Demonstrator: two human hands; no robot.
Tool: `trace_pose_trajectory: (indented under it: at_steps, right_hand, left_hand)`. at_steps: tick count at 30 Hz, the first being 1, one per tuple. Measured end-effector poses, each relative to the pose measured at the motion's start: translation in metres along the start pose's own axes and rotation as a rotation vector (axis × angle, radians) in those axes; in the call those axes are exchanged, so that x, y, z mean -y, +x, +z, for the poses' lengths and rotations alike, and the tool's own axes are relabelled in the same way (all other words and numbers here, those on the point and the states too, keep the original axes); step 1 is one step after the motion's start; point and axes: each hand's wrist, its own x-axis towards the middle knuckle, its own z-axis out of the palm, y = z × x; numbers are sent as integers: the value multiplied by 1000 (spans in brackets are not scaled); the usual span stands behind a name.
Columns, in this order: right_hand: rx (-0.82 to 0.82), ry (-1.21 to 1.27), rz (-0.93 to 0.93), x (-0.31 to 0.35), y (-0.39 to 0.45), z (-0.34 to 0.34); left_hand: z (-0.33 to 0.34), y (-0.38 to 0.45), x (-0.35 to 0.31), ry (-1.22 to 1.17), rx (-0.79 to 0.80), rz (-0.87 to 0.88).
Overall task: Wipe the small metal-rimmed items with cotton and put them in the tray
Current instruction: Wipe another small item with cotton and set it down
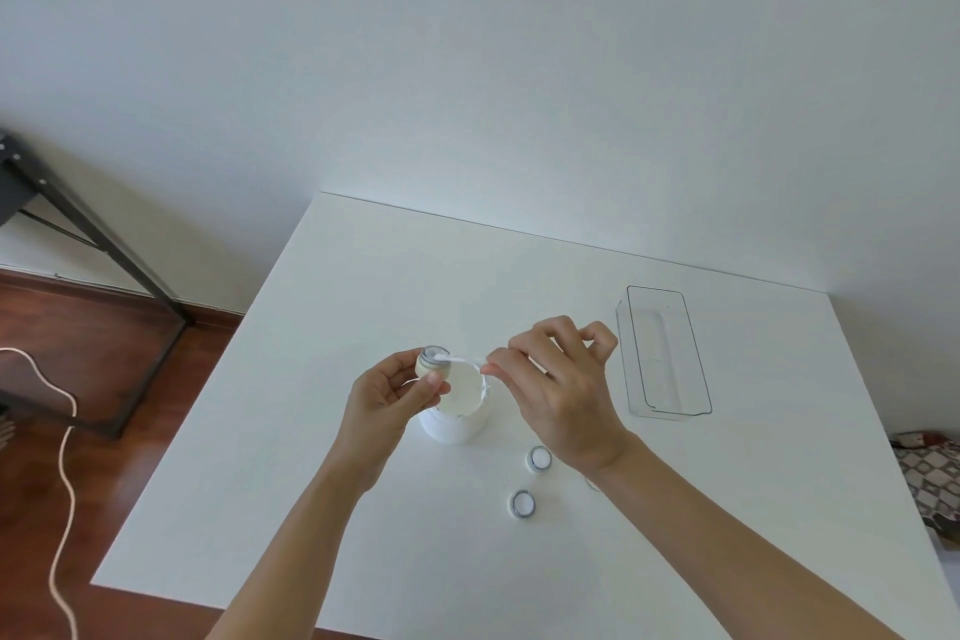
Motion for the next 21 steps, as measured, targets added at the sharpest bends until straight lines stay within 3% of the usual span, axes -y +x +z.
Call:
trace_pose_trajectory:
  at_steps: [6, 11, 16, 21]
  right_hand:
    - [47, 88, 119, -3, -5, 1]
    - [269, 150, 366, -8, -12, 17]
    - [629, 48, 270, 7, -14, 46]
    - [848, 35, 173, 22, -13, 71]
  left_hand:
    - [-7, 1, 4, -28, 0, 3]
    - [-15, -2, 6, -28, -15, -3]
    - [-21, -8, 9, -45, -19, -12]
    - [-25, -12, 12, -23, -18, -16]
